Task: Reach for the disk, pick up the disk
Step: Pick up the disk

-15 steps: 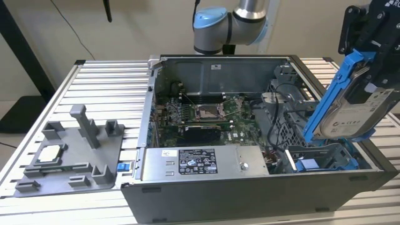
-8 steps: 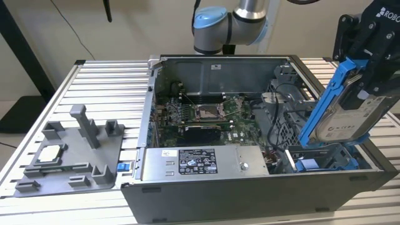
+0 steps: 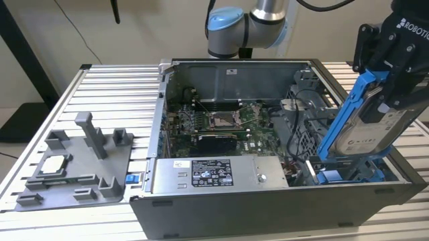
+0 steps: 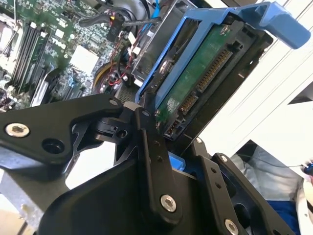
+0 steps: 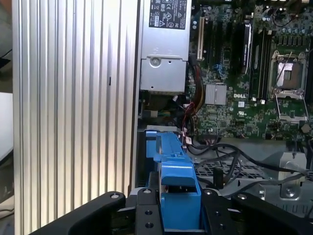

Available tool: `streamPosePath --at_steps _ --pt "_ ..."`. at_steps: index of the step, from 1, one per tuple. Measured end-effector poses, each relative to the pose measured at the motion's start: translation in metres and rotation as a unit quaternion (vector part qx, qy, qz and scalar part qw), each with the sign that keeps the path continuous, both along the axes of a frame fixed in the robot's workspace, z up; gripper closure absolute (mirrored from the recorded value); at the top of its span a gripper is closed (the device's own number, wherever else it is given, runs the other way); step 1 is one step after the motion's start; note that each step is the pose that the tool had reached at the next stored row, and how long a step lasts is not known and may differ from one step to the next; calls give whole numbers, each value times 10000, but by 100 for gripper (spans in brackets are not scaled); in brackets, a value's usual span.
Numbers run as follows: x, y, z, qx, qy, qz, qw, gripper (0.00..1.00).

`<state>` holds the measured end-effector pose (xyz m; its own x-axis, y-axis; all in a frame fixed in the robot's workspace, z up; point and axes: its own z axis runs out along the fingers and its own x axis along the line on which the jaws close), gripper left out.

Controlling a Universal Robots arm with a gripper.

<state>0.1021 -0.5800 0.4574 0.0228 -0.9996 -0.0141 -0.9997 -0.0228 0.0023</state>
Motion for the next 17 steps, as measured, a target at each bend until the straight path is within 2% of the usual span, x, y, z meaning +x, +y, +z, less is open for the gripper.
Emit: streamPosePath --at_steps 13,17 --pt "0 0 -9 0 0 0 10000 100" --pt "11 0 -61 0 2 0 10000 100"
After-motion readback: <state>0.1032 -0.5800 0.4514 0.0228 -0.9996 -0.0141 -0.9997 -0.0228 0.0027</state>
